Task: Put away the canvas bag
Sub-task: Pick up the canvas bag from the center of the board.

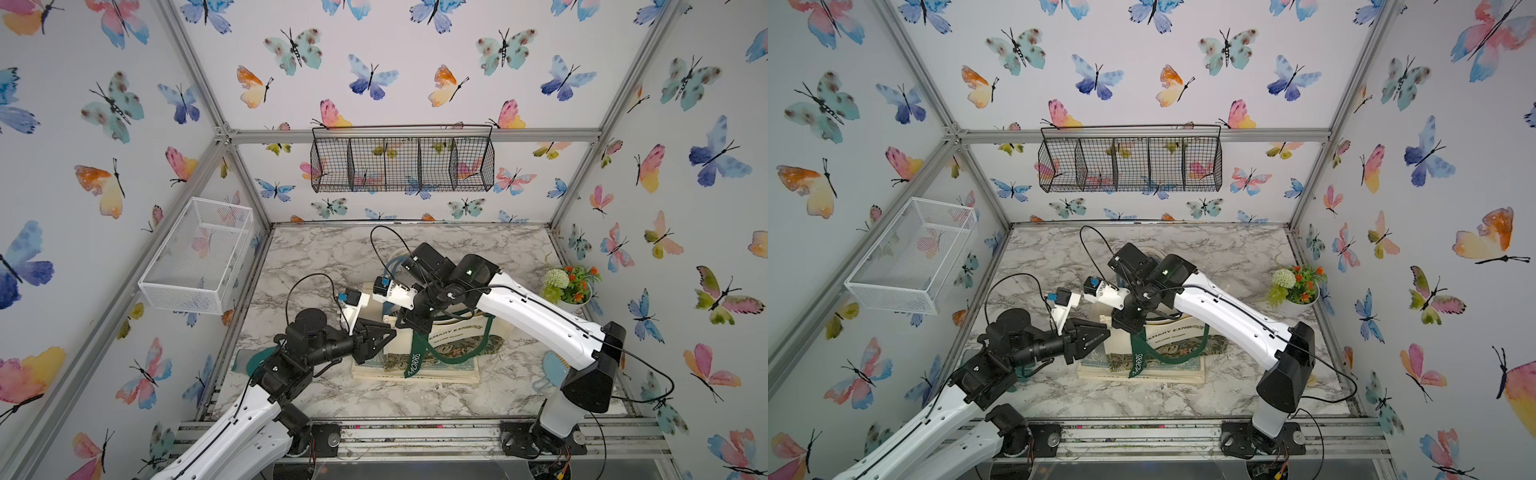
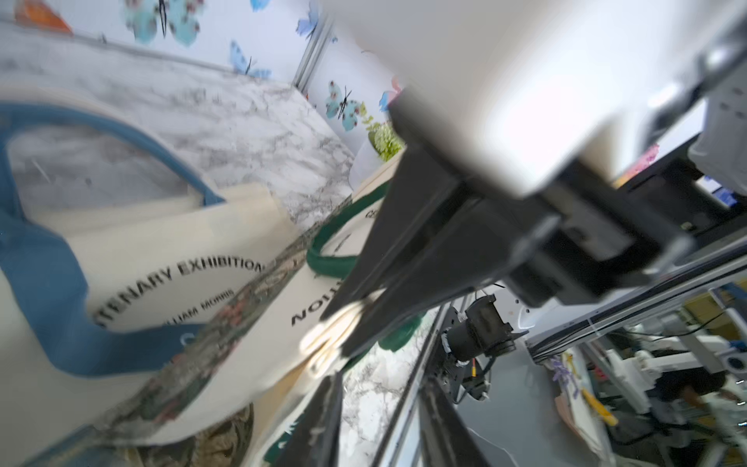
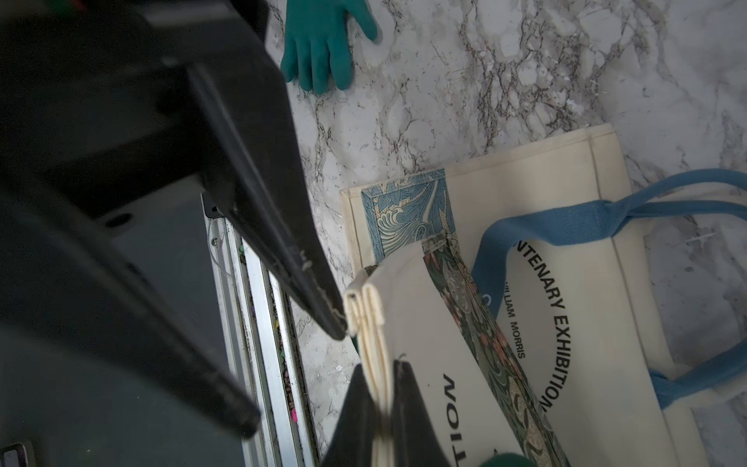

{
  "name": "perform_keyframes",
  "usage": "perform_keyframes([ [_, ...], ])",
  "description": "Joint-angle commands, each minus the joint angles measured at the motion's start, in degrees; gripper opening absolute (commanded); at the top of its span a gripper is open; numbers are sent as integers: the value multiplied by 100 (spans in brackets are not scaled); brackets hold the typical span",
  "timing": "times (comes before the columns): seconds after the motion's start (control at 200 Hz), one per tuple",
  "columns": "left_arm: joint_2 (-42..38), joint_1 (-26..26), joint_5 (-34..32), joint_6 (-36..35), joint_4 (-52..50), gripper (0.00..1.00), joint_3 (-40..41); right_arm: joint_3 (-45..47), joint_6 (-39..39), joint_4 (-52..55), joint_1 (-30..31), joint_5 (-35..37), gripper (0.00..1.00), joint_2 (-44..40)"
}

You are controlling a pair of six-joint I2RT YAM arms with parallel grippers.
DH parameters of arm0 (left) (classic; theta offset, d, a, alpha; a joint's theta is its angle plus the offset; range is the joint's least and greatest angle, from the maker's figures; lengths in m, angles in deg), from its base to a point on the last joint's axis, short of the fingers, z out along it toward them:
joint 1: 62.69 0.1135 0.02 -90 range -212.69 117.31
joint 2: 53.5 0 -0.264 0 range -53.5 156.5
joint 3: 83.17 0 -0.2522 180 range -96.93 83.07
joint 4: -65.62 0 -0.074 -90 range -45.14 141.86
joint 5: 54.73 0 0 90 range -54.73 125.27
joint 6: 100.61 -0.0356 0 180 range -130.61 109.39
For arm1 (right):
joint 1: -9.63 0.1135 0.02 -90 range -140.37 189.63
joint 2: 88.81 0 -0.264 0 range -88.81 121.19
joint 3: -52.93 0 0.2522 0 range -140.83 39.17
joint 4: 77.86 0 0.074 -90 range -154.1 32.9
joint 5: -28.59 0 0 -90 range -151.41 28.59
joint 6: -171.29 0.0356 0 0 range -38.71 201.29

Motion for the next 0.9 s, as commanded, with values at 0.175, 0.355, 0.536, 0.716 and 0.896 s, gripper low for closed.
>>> perform_keyframes([
  [0.175,10,-6,-24,-1647,-429,60,-545,-321,264,282,33,-379,2,-343],
  [0.355,70,-10,75,-2220,-520,60,-658,-478,354,203,33,-828,2,-603],
  [0.536,155,-6,-260,-2395,-584,60,-761,-530,449,163,33,-1269,2,-746],
  [0.716,228,-5,-952,-2503,-901,60,-1019,-468,537,415,33,-1472,2,-687],
  [0.896,170,-5,-953,-2568,-773,61,-862,-191,657,323,33,-1661,2,-866],
])
